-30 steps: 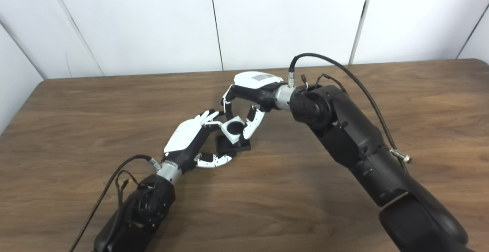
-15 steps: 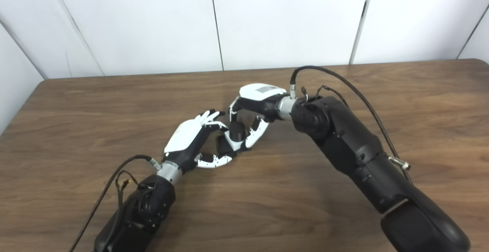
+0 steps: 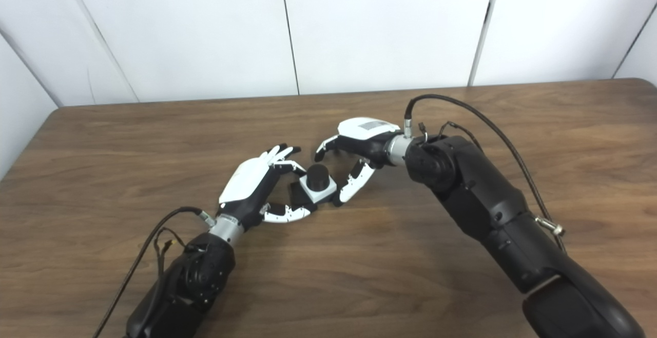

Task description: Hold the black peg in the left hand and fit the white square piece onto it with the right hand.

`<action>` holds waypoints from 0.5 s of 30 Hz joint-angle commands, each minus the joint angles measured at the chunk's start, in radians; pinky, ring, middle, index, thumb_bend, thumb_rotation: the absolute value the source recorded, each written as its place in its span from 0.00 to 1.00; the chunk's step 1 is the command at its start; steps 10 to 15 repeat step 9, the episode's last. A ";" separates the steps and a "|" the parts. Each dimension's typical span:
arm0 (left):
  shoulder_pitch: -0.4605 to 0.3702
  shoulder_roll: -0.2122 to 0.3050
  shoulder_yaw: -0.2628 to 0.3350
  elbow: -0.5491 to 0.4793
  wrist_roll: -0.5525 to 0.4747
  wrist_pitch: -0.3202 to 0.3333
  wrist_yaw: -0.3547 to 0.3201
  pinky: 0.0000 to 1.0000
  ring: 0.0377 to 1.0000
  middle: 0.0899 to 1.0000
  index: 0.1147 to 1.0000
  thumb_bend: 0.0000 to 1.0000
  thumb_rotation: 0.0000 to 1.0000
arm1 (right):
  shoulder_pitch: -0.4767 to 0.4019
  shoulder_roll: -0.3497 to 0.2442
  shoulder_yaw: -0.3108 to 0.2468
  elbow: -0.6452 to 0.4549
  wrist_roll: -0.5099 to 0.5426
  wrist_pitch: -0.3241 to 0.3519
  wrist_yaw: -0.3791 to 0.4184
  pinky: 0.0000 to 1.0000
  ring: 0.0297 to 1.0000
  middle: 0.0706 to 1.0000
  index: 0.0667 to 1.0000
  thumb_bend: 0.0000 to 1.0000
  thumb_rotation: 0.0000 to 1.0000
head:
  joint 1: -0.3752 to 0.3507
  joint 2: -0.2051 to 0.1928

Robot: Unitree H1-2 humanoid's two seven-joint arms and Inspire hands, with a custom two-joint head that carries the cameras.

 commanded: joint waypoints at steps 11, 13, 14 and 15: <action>-0.006 0.008 -0.005 0.000 0.013 -0.007 -0.013 1.00 1.00 0.94 0.43 0.53 0.09 | -0.031 0.000 -0.075 -0.062 0.022 0.073 -0.038 0.80 0.93 0.95 1.00 1.00 0.52 | -0.001 0.000; -0.006 0.008 -0.005 0.000 0.013 -0.007 -0.013 1.00 1.00 0.94 0.43 0.53 0.09 | -0.031 0.000 -0.075 -0.062 0.022 0.073 -0.038 0.80 0.93 0.95 1.00 1.00 0.52 | -0.001 0.000; -0.006 0.008 -0.005 0.000 0.013 -0.007 -0.013 1.00 1.00 0.94 0.43 0.53 0.09 | -0.031 0.000 -0.075 -0.062 0.022 0.073 -0.038 0.80 0.93 0.95 1.00 1.00 0.52 | -0.001 0.000; -0.006 0.008 -0.005 0.000 0.013 -0.007 -0.013 1.00 1.00 0.94 0.43 0.53 0.09 | -0.031 0.000 -0.075 -0.062 0.022 0.073 -0.038 0.80 0.93 0.95 1.00 1.00 0.52 | -0.001 0.000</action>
